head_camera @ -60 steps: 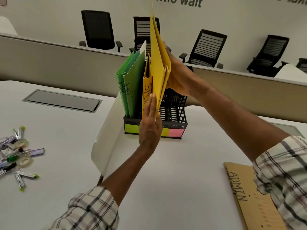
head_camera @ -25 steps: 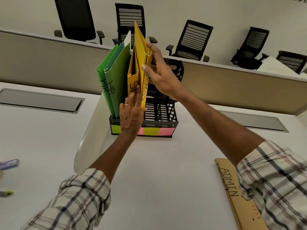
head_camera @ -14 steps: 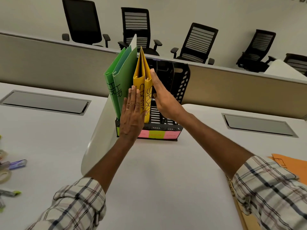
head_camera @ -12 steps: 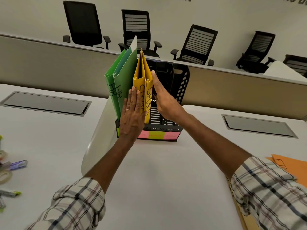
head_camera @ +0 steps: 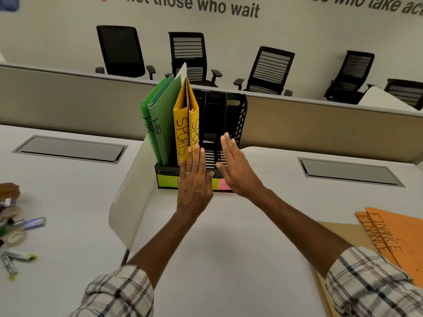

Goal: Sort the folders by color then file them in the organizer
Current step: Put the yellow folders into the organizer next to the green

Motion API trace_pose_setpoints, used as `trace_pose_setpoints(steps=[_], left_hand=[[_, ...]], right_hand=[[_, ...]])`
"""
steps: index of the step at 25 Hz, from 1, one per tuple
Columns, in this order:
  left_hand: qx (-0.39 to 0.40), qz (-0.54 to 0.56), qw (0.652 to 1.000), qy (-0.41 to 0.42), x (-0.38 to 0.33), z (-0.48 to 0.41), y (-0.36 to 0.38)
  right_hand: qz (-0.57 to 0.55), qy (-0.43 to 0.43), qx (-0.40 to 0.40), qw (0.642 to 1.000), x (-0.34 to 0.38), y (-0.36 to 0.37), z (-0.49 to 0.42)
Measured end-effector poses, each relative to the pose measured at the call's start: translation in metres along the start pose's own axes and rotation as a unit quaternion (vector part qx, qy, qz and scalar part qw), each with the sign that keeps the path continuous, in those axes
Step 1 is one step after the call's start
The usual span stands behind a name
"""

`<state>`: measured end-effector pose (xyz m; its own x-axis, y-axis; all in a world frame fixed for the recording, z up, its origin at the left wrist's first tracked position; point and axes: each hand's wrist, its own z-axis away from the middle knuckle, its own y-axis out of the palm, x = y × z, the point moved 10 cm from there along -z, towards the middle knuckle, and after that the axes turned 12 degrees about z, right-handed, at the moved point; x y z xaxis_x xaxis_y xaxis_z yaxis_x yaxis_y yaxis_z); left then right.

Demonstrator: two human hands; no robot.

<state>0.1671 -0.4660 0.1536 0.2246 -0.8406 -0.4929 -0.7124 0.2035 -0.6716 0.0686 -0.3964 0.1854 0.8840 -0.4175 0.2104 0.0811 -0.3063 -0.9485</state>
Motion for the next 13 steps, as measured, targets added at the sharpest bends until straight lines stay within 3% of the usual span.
trace_pose_setpoints(steps=[13], left_hand=[[0.072, 0.028, 0.997, 0.002, -0.185, 0.093, 0.09]], right_hand=[[0.039, 0.053, 0.065, 0.996, -0.154, -0.03, 0.201]])
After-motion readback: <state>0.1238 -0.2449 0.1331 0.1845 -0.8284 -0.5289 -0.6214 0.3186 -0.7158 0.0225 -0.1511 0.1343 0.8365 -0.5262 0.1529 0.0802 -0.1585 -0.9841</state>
